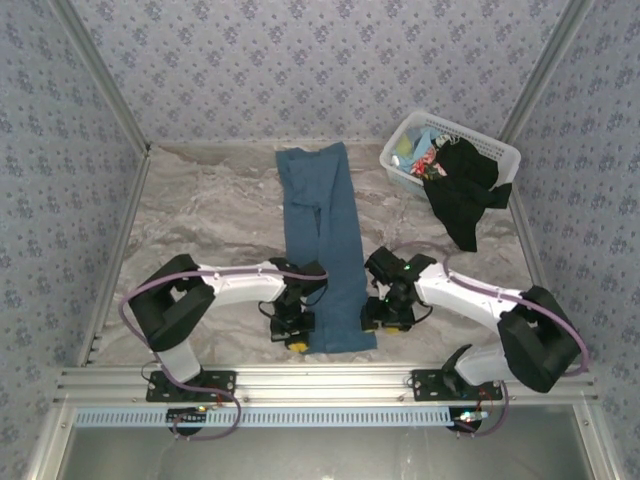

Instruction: Fold and stack the t-shirts

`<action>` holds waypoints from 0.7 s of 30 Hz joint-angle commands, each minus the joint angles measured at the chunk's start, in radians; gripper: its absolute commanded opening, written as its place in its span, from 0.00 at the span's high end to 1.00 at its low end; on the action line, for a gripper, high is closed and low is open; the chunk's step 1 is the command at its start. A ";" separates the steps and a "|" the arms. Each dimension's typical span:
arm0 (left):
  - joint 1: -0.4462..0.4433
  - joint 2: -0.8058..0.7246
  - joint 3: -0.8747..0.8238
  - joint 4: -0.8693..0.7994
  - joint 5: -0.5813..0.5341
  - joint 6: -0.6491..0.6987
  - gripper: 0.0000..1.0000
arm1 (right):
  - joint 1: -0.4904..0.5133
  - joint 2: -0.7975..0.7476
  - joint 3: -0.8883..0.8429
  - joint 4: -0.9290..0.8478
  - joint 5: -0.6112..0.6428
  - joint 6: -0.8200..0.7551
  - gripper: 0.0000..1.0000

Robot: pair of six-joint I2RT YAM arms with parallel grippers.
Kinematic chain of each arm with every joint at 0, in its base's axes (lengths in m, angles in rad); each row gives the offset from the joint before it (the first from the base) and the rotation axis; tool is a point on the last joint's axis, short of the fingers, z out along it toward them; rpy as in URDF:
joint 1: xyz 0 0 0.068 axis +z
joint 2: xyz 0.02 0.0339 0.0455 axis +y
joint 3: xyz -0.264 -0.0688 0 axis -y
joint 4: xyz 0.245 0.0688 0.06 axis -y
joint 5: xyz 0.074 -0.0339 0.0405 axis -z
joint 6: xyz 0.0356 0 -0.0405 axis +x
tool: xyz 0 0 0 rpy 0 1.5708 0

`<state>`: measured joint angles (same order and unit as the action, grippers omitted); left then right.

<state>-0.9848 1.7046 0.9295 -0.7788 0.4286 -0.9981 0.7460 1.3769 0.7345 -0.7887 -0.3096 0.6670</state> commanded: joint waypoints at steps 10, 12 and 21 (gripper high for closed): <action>0.005 -0.016 -0.057 -0.017 -0.038 0.057 1.00 | 0.085 0.111 -0.014 0.063 -0.006 0.156 0.56; 0.009 -0.020 -0.060 -0.017 -0.036 0.062 1.00 | 0.087 0.125 -0.014 0.066 -0.016 0.168 0.59; 0.021 -0.054 -0.054 0.001 -0.050 0.067 1.00 | 0.096 0.112 0.031 0.068 0.005 0.196 0.89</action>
<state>-0.9703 1.6741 0.8948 -0.7559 0.4347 -0.9466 0.8291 1.4906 0.7403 -0.7517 -0.2947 0.8455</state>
